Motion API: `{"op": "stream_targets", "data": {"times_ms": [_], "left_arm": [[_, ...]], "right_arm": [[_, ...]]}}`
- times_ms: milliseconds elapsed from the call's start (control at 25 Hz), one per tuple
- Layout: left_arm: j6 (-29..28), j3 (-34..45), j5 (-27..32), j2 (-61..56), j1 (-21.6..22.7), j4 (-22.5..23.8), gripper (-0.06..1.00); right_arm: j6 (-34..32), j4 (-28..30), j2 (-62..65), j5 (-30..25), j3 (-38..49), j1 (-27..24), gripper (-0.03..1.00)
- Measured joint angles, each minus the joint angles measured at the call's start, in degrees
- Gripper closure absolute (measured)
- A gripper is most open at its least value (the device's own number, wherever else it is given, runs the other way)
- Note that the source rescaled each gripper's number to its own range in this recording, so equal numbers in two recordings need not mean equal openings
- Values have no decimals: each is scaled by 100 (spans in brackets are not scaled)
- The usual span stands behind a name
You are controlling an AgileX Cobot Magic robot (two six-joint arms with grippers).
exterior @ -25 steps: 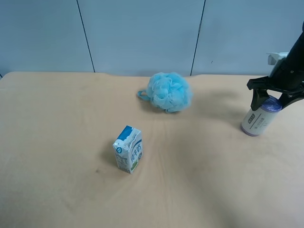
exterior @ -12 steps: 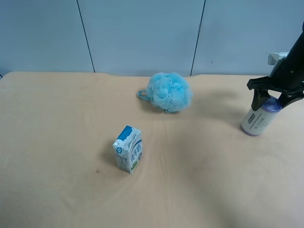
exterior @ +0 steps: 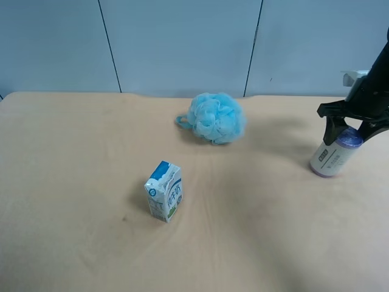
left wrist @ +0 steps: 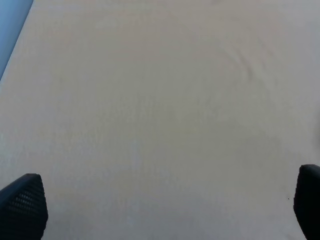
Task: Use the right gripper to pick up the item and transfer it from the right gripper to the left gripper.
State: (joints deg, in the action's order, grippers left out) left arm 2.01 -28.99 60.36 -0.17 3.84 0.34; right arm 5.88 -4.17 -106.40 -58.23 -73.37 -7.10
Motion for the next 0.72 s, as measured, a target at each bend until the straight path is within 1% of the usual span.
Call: {"op": "stream_targets", "data": {"times_ms": [320,600,720], "left_arm": [[0,0,0,0,0,0,-6],[0,0,0,0,0,0,-6],[0,0,0,0,0,0,-6]], "right_arm": [[-6,-35,371,-33,-20,0,96],[29,-519,693,-290,-66,0,96],[306,-993,693,-414,-66,0,96]]}}
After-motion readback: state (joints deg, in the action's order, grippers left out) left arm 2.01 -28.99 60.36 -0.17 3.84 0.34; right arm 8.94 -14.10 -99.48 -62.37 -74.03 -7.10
